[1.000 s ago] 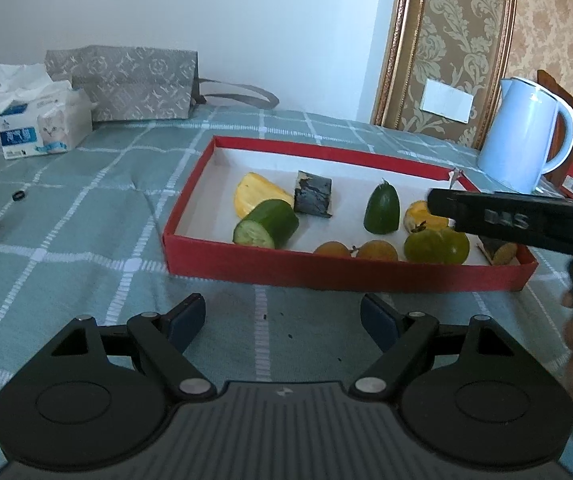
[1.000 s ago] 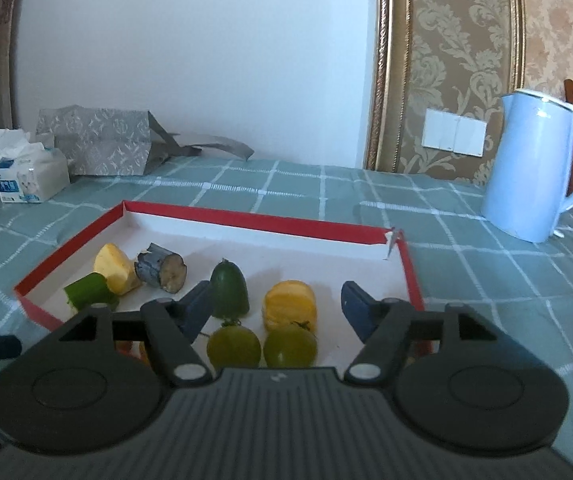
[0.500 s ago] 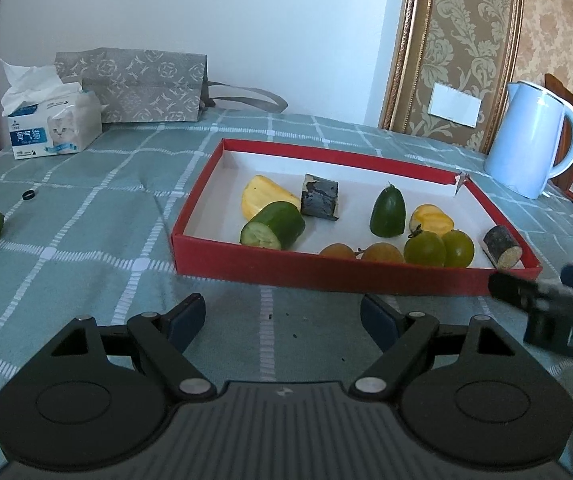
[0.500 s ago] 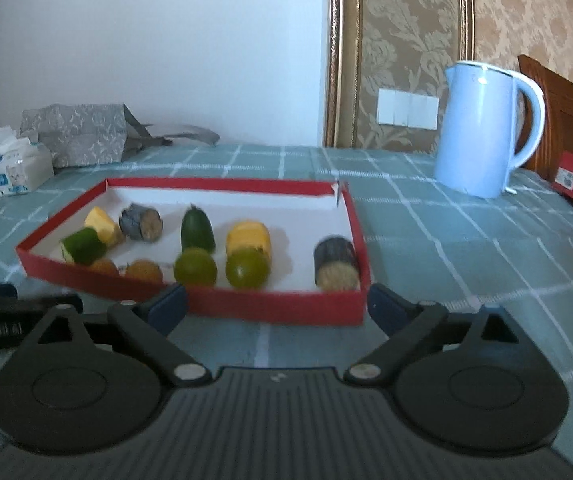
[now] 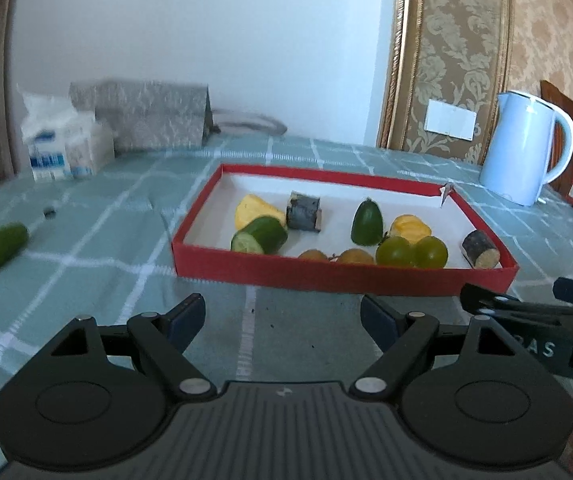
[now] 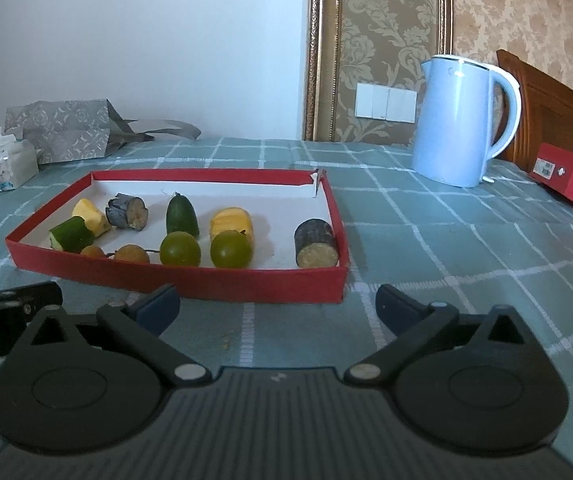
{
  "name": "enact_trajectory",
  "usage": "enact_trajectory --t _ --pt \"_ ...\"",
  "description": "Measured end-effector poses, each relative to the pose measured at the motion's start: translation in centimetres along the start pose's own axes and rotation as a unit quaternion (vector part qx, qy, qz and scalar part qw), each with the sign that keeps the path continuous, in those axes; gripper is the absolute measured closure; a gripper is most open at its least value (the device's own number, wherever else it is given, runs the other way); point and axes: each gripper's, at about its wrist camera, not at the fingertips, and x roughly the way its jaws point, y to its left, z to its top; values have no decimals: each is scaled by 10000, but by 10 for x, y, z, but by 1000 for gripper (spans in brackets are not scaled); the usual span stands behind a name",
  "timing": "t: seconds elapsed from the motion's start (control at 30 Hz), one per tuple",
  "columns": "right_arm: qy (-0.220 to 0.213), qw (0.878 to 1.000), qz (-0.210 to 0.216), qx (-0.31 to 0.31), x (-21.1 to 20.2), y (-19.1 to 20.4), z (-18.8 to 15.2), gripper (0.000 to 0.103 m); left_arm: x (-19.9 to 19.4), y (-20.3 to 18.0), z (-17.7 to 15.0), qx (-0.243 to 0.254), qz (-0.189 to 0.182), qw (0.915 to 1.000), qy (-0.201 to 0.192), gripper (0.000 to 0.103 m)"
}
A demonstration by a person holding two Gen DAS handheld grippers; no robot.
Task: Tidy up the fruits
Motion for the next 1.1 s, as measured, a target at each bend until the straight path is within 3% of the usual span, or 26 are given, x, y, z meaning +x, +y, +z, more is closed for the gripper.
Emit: enact_trajectory --t 0.4,1.1 --pt "-9 9999 39 125 -11 -1 -4 0 -19 -12 3 207 -6 9996 -176 18" --pt "171 9996 -46 197 -6 -4 -7 0 -23 -19 4 265 -240 9994 6 18"
